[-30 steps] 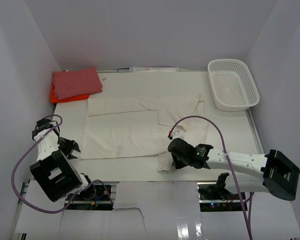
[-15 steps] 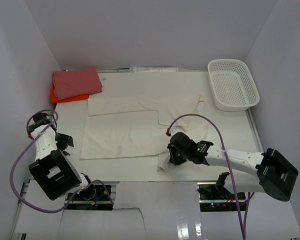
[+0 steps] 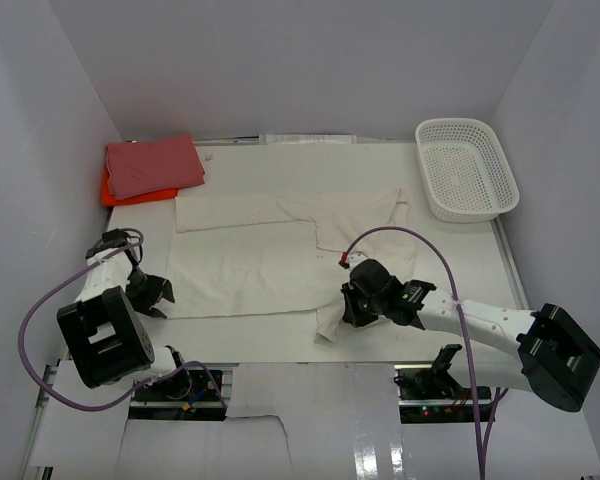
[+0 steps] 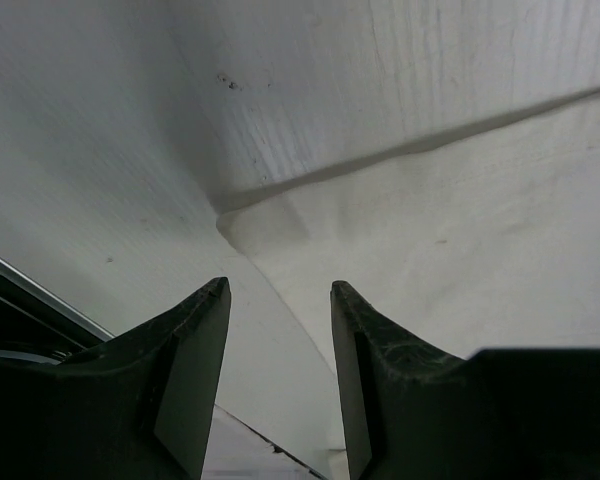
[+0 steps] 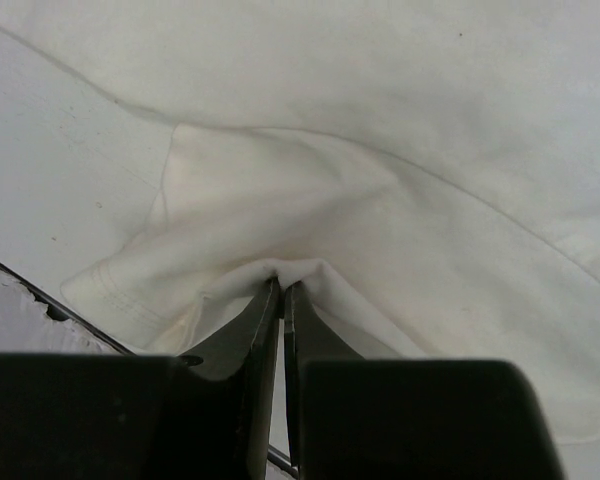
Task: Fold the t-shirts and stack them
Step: Grap the side of the flattened tshirt closest away from the robot with both arms
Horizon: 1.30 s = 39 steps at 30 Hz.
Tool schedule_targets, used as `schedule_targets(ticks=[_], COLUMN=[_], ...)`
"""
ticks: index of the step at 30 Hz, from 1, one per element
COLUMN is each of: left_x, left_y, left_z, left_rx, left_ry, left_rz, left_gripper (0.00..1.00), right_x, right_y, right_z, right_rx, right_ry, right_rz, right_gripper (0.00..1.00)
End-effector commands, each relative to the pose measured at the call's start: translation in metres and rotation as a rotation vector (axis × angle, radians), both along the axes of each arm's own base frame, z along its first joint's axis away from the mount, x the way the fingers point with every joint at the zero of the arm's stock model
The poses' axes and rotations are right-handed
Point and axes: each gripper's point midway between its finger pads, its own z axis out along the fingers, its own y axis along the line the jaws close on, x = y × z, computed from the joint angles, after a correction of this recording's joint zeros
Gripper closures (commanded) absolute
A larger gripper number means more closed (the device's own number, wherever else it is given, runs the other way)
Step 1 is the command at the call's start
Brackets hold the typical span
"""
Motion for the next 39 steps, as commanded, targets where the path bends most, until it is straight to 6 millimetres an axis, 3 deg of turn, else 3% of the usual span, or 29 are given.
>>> schedule_targets(ticks=[1, 24, 28, 29, 31, 35, 39], left_x=[0.003, -0.006, -0.007, -0.006, -0.005, -0.005, 0.005], left_y=[-0.008, 0.0, 0.001, 0.001, 0.001, -0.002, -0.001], left_z=[-0.007, -0.026, -0.031, -0.034, -0.036, -0.039, -0.029], left_rx=[-0.022, 0.026, 0.026, 0.028, 0.028, 0.011, 0.006], left_ry=[-0.014, 0.086, 0.104, 0.105, 0.1, 0.101, 0.045], left_rz=[0.032, 0.106, 0.111, 0.114, 0.112, 0.107, 0.085], left_gripper=[0.44, 0.47, 0.61, 0.78, 0.99, 1.0, 1.0], right_x=[0.004, 0.0, 0.0, -0.001, -0.001, -0.001, 0.004], right_y=[0.003, -0.005, -0.006, -0.007, -0.007, -0.009, -0.009], right_z=[0.005, 0.003, 0.003, 0.002, 0.003, 0.005, 0.019], right_rx=[0.038, 0.067, 0.071, 0.07, 0.073, 0.085, 0.105], right_ry=[-0.023, -0.001, 0.0, 0.003, 0.002, 0.006, -0.013], right_rz=[0.011, 0.004, 0.001, 0.0, 0.0, -0.007, -0.021], right_gripper=[0.92, 0.92, 0.92, 0.92, 0.92, 0.92, 0.92])
